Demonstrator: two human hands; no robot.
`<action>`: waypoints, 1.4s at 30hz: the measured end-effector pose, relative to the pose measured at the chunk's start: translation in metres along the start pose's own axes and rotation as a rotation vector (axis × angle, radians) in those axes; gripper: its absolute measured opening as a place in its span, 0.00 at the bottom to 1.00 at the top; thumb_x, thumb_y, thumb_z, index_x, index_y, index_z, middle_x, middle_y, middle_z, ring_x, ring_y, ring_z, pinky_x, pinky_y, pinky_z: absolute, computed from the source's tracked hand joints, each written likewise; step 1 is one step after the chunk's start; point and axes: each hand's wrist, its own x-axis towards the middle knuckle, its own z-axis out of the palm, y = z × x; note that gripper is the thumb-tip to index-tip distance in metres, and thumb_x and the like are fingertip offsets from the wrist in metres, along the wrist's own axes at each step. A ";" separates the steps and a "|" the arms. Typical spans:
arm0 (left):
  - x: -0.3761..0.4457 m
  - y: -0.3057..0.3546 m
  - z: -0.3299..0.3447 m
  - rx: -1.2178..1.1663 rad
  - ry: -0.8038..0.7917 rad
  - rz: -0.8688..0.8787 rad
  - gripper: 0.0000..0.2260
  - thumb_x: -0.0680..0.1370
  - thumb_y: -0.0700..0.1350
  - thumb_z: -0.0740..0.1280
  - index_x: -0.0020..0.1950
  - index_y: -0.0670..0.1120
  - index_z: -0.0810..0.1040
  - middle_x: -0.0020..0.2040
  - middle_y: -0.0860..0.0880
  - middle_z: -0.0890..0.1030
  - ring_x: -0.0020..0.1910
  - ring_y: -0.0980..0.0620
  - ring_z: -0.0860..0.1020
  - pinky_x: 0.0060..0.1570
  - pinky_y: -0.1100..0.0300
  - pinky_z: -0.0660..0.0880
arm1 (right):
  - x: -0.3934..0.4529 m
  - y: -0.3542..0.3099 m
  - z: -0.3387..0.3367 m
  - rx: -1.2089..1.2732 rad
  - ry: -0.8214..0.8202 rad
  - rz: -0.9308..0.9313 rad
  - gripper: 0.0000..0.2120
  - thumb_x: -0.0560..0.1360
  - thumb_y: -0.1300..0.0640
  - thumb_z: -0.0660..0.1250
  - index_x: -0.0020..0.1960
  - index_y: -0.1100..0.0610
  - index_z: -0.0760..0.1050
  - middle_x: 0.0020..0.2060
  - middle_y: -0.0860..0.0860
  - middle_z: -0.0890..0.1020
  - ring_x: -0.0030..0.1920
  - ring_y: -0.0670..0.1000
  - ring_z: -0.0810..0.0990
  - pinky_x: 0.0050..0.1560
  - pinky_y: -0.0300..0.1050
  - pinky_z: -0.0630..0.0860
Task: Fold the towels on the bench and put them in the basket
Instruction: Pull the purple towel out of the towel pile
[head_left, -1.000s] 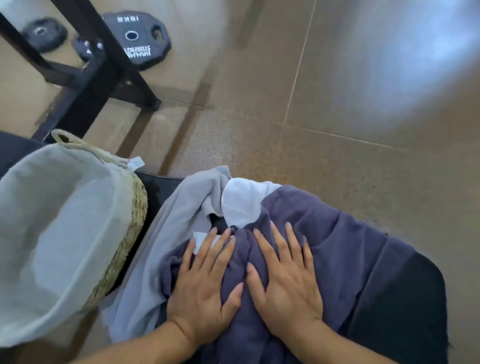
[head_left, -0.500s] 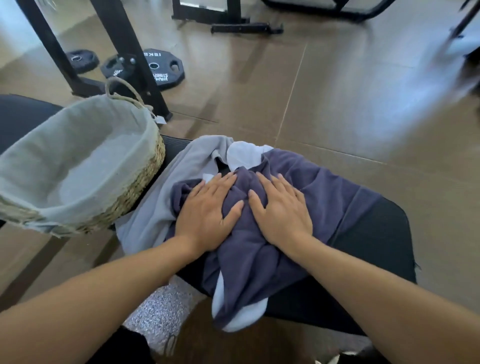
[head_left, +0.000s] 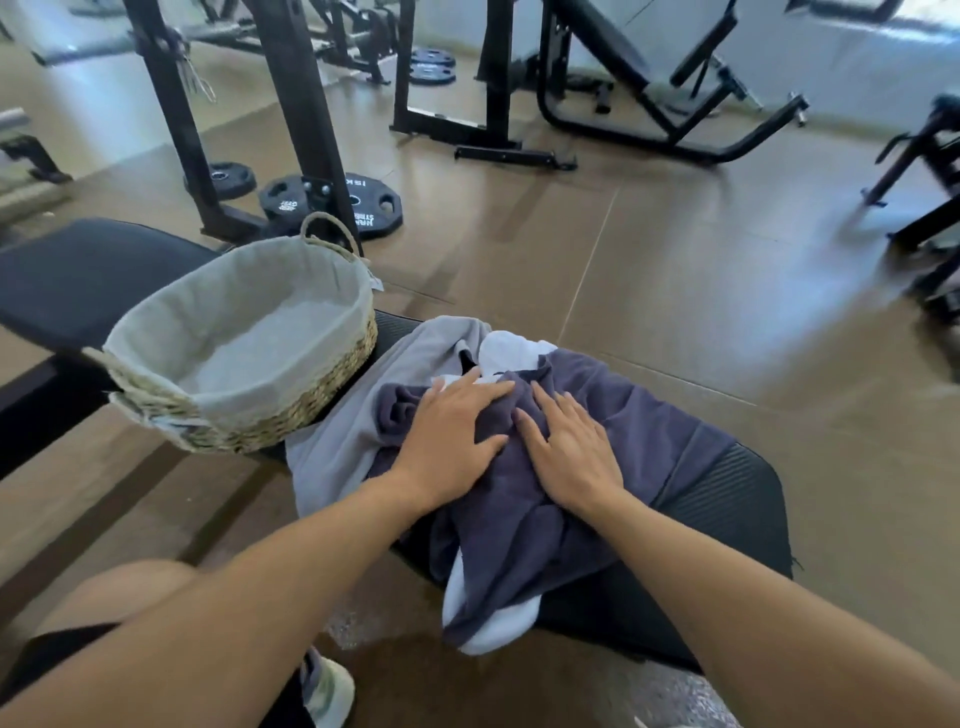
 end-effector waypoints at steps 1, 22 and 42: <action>0.003 0.004 -0.003 0.004 0.039 0.084 0.23 0.74 0.44 0.72 0.70 0.52 0.77 0.68 0.52 0.80 0.72 0.53 0.71 0.76 0.55 0.59 | -0.002 0.001 -0.003 0.102 0.002 0.009 0.31 0.81 0.33 0.45 0.81 0.43 0.55 0.80 0.44 0.61 0.80 0.48 0.55 0.80 0.50 0.53; 0.048 0.026 -0.071 -0.295 0.557 -0.012 0.16 0.64 0.30 0.58 0.43 0.50 0.72 0.37 0.55 0.77 0.38 0.63 0.73 0.41 0.71 0.67 | -0.001 0.013 -0.173 -0.207 -0.071 -0.265 0.26 0.69 0.39 0.74 0.35 0.59 0.67 0.26 0.49 0.72 0.29 0.49 0.68 0.34 0.49 0.69; 0.004 0.068 -0.016 -0.649 0.112 -0.139 0.05 0.80 0.44 0.70 0.55 0.53 0.80 0.46 0.57 0.84 0.46 0.60 0.82 0.44 0.70 0.74 | -0.024 -0.038 -0.105 0.796 -0.150 0.024 0.06 0.78 0.55 0.71 0.47 0.56 0.76 0.36 0.56 0.86 0.37 0.48 0.81 0.45 0.47 0.75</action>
